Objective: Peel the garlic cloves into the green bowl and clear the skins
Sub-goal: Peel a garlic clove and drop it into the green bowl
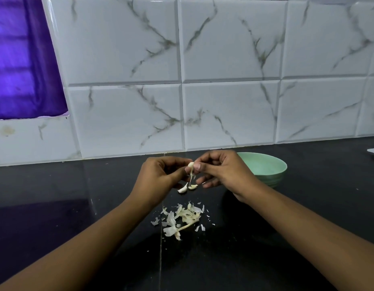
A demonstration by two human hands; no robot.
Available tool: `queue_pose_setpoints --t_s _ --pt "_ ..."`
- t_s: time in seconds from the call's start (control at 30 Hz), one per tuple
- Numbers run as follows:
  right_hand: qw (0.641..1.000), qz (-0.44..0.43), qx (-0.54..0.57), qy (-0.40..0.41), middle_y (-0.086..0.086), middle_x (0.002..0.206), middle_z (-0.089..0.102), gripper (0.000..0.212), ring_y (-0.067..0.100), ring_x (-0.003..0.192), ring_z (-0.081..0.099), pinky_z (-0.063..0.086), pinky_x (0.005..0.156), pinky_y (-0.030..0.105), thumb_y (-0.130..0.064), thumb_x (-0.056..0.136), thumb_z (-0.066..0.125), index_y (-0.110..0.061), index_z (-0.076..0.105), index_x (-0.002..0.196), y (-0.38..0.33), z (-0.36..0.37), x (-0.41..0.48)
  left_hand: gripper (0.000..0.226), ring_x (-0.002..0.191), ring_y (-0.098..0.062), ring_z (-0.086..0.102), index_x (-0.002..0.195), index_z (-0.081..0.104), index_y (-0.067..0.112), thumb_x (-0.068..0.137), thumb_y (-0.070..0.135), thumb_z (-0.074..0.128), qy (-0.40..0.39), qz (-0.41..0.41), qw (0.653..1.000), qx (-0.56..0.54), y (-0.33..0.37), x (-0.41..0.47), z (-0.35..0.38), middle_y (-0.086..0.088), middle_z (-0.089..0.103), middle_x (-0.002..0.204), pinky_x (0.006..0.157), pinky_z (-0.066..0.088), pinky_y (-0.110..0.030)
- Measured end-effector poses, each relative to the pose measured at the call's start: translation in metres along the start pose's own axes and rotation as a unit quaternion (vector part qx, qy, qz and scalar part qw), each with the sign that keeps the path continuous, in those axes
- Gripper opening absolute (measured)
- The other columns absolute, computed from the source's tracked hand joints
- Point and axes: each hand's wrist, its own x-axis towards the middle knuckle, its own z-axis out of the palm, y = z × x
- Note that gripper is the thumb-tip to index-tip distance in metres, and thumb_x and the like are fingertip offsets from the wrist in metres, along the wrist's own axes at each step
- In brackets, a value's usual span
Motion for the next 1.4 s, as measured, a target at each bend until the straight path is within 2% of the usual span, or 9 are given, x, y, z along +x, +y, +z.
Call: queue_pose_setpoints --t_s 0.17,0.37,0.53,0.7,0.8,0.97,1.1,1.2,1.4 --pt "1.000 0.010 0.005 -0.004 0.001 0.071 0.072 0.007 0.012 0.055 0.066 0.055 0.051 0.023 -0.006 0.088 0.063 -0.002 0.066 0.084 -0.0026 -0.0015 -0.0012 0.015 0.072 -0.012 0.071 0.098 0.075 0.017 0.084 0.013 0.070 0.001 0.022 0.999 0.033 -0.0009 0.0003 -0.0018 -0.002 0.075 0.077 0.060 0.053 -0.020" --pt "0.999 0.023 0.006 0.022 0.009 0.070 0.067 0.012 0.013 0.049 0.063 0.053 0.047 0.025 -0.001 0.088 0.060 -0.004 0.064 0.077 -0.0034 0.0021 -0.0018 0.015 0.071 -0.016 0.072 0.097 0.075 0.023 0.082 0.022 0.072 0.009 0.073 0.993 0.095 -0.0011 -0.0022 0.0001 0.002 0.075 0.075 0.070 0.059 -0.040" --pt "0.999 0.026 0.011 0.031 0.003 0.057 0.064 0.016 0.012 0.046 0.062 0.053 0.045 0.023 0.002 0.087 0.058 -0.004 0.062 0.072 -0.0032 0.0032 -0.0016 0.016 0.071 -0.004 0.071 0.097 0.076 0.021 0.082 0.023 0.072 0.019 0.099 0.987 0.123 0.0003 -0.0033 0.0040 0.006 0.075 0.074 0.070 0.058 -0.033" --pt "0.998 0.028 0.047 0.030 0.006 0.063 0.066 0.017 0.013 0.052 0.065 0.053 0.047 0.023 -0.003 0.088 0.057 -0.005 0.066 0.074 -0.0039 0.0033 -0.0013 0.011 0.073 -0.017 0.072 0.090 0.075 0.022 0.083 0.014 0.071 0.039 0.054 0.996 0.051 0.0022 -0.0011 0.0039 0.000 0.075 0.073 0.066 0.058 -0.031" --pt "0.995 0.043 0.083 0.020 0.008 0.068 0.068 0.014 0.015 0.056 0.067 0.055 0.050 0.024 -0.010 0.088 0.059 -0.004 0.068 0.079 -0.0061 0.0001 -0.0004 0.014 0.074 -0.015 0.073 0.092 0.075 0.021 0.084 0.011 0.070 0.029 0.047 0.997 0.049 0.0002 -0.0004 0.0021 0.001 0.075 0.076 0.067 0.057 -0.028" --pt "0.995 0.054 0.087 0.004 0.005 0.067 0.069 0.007 0.013 0.058 0.067 0.056 0.051 0.024 -0.009 0.085 0.065 -0.006 0.066 0.078 -0.0056 -0.0021 -0.0003 0.014 0.075 -0.017 0.073 0.096 0.075 0.022 0.085 0.015 0.070 0.025 0.054 0.996 0.074 -0.0010 -0.0014 0.0031 0.002 0.075 0.077 0.072 0.060 -0.040" --pt "0.995 0.056 0.079 0.000 0.003 0.062 0.066 0.012 0.011 0.054 0.065 0.055 0.048 0.024 -0.007 0.087 0.062 -0.008 0.065 0.076 -0.0067 -0.0010 -0.0006 0.015 0.075 -0.018 0.073 0.098 0.075 0.021 0.085 0.016 0.069 0.028 0.059 0.995 0.080 -0.0013 -0.0023 0.0035 0.001 0.075 0.078 0.072 0.059 -0.046" --pt "0.996 0.057 0.066 -0.006 0.001 0.061 0.064 0.014 0.010 0.054 0.062 0.054 0.048 0.025 -0.009 0.089 0.061 -0.009 0.064 0.076 -0.0059 0.0000 -0.0003 0.015 0.074 -0.015 0.073 0.098 0.076 0.020 0.085 0.016 0.069 0.032 0.063 0.994 0.086 -0.0008 -0.0028 0.0043 0.002 0.075 0.078 0.071 0.059 -0.044" --pt "0.997 0.056 0.057 -0.011 -0.007 0.054 0.055 0.020 0.007 0.049 0.053 0.056 0.052 0.032 -0.010 0.093 0.053 -0.011 0.058 0.074 -0.0062 0.0054 -0.0007 0.014 0.073 -0.004 0.071 0.097 0.075 0.020 0.084 0.016 0.071 0.045 0.104 0.987 0.116 0.0018 -0.0053 0.0066 0.007 0.075 0.076 0.069 0.059 -0.031"
